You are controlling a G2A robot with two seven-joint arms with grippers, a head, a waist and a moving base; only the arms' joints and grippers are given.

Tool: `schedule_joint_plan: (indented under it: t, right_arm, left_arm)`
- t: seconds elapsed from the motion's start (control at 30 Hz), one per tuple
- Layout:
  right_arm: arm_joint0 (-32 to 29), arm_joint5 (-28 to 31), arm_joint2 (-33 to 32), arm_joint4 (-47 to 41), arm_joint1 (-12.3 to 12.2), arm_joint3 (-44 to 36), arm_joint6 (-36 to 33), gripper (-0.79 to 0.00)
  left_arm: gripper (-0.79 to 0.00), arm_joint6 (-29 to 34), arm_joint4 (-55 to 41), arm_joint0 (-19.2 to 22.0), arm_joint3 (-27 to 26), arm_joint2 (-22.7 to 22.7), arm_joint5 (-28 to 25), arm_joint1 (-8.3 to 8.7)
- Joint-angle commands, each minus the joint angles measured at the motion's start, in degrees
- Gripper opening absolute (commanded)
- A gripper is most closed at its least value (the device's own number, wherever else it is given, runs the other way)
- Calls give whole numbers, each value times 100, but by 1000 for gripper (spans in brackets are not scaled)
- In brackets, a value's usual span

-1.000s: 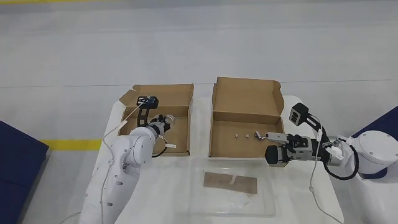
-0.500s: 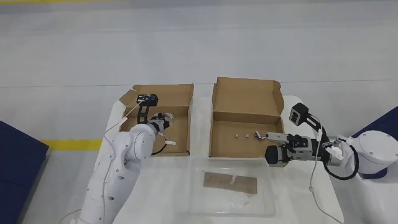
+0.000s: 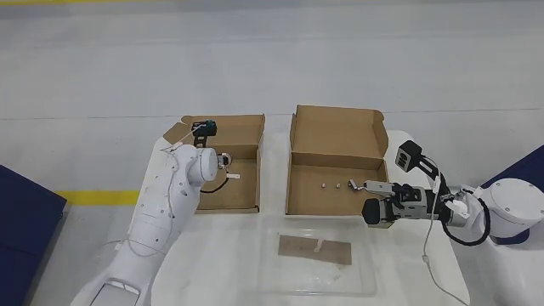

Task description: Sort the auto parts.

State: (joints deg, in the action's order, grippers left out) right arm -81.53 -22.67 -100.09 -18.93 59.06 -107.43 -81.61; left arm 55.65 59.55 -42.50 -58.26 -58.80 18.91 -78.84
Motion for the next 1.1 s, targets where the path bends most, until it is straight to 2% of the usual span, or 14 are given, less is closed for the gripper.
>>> schedule_joint_plan:
  t: [0.0, 0.43, 0.7, 1.07]
  right_arm:
    - [0, 0, 0, 0, 0, 0, 0, 0]
    - [0, 0, 0, 0, 0, 0, 0, 0]
    - [0, 0, 0, 0, 0, 0, 0, 0]
    - [0, 0, 0, 0, 0, 0, 0, 0]
  left_arm:
    - [-785, 58, -3, 51, 260, 71, 82, -36]
    - [-785, -62, -95, 35, 468, 54, 85, -65]
    - [-785, 387, -63, 476, 1312, 373, 154, -237]
    - [-785, 251, -273, 960, 2421, 766, -20, -573]
